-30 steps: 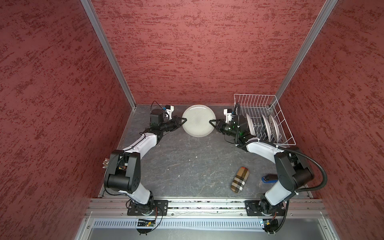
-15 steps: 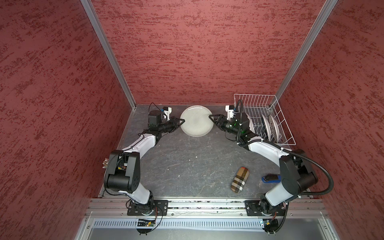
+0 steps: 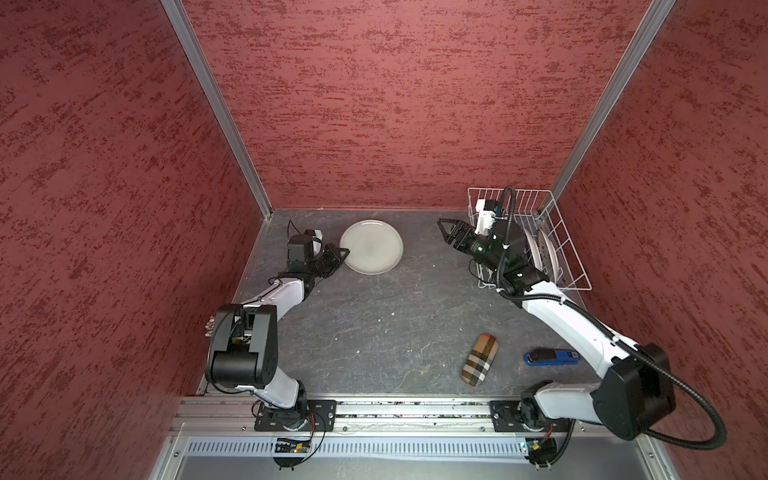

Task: Unload the plates from the dish rack
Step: 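Open the right gripper and pull back while the left gripper carries the plate nearer, then hold the plate upright with the left gripper while the right gripper returns to the rack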

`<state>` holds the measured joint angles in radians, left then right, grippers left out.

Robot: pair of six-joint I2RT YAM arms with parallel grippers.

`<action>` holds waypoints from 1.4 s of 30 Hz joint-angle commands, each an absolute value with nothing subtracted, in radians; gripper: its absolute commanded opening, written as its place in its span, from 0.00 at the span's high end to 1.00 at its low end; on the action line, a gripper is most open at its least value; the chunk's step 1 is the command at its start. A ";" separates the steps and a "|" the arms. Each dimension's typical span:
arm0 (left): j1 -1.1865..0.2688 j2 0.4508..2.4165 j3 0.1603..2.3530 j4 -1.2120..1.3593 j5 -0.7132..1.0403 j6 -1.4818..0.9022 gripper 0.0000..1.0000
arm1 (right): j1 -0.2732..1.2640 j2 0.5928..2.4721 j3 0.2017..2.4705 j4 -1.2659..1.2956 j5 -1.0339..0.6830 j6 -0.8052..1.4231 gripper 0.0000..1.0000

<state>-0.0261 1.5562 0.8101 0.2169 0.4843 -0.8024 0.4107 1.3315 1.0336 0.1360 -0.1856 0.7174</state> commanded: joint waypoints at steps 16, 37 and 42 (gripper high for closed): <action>-0.009 1.501 0.601 0.590 0.012 -1.116 1.00 | 0.414 1.304 1.035 0.083 -0.150 0.683 0.25; 0.028 1.703 0.587 0.782 -0.026 -1.324 1.00 | 0.413 1.294 1.048 0.059 -0.158 0.663 0.25; 0.032 1.743 0.595 0.799 -0.009 -1.326 1.00 | 0.413 1.292 1.048 0.057 -0.153 0.660 0.25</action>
